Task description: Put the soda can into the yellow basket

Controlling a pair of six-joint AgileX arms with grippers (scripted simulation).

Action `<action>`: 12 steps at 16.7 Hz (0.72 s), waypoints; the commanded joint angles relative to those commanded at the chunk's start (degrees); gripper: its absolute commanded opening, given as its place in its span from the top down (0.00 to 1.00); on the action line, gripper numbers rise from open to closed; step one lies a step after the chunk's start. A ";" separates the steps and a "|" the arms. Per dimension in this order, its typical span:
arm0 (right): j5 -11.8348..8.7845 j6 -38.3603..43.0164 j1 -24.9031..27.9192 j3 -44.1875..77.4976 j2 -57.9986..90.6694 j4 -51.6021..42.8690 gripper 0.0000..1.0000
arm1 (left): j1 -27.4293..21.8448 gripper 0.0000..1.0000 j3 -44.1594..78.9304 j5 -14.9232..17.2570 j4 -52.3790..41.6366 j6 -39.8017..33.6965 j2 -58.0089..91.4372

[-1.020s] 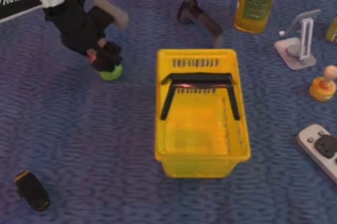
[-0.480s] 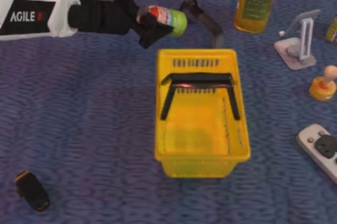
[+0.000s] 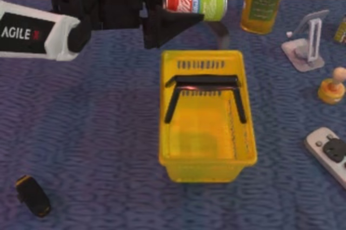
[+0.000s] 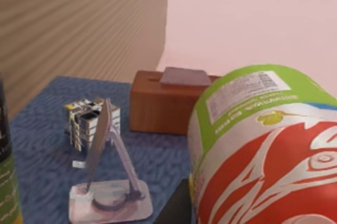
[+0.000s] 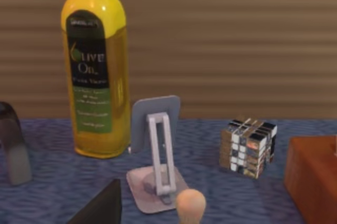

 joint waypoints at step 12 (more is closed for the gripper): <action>0.00 0.00 0.00 0.00 0.00 0.00 0.00 | 0.12 1.00 -2.82 4.92 8.52 -1.95 0.21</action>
